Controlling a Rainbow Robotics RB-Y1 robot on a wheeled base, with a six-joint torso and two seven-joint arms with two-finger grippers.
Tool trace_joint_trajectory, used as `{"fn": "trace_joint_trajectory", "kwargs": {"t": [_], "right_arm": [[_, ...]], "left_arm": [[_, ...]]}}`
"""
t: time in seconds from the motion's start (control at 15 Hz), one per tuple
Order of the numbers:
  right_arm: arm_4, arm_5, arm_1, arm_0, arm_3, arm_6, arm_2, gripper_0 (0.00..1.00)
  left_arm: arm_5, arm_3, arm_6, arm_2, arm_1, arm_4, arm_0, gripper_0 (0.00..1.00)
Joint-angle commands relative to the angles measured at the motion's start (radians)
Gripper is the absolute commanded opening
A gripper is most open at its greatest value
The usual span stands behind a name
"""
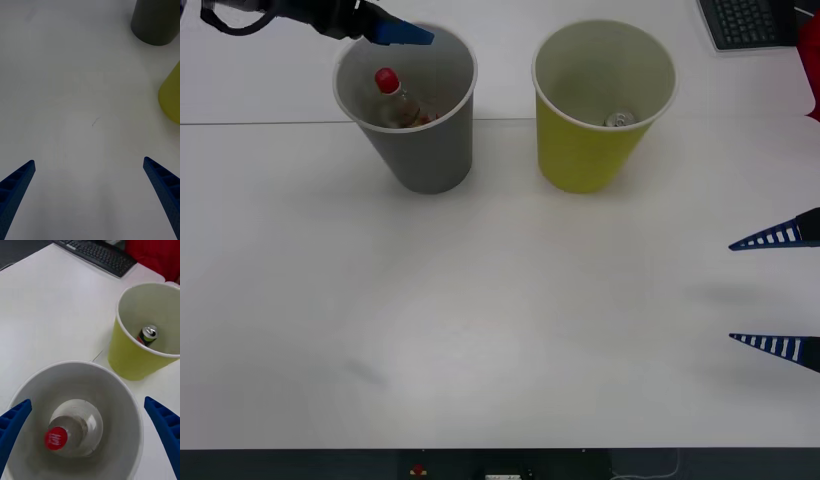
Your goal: Put the can into the green bin and the plastic bottle into the gray bin
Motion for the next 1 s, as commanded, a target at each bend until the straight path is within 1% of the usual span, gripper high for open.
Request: {"fn": "trace_joint_trajectory", "kwargs": {"t": [0.07,0.33,0.4,0.6,0.73,1.0], "right_arm": [[0.0,0.0,0.0,0.0,0.0,0.0,0.0,1.0],[0.0,0.0,0.0,0.0,0.0,0.0,0.0,1.0],[0.0,0.0,0.0,0.0,0.0,0.0,0.0,1.0],[0.0,0.0,0.0,0.0,0.0,0.0,0.0,1.0],[0.0,0.0,0.0,0.0,0.0,0.0,0.0,1.0],[0.0,0.0,0.0,0.0,0.0,0.0,0.0,1.0]], "left_arm": [[0.028,-0.032,-0.09,0.058,0.039,0.156,0.106,1.0],[0.031,-0.078,-0.276,0.16,0.082,0.352,0.278,1.0],[0.031,-0.095,-0.34,0.183,0.1,0.409,0.336,1.0],[0.043,-0.127,-0.511,0.213,0.157,0.555,0.482,1.0],[0.044,-0.162,-0.635,0.242,0.189,0.625,0.583,1.0],[0.044,-0.238,-0.845,0.294,0.232,0.734,0.793,1.0]]}}
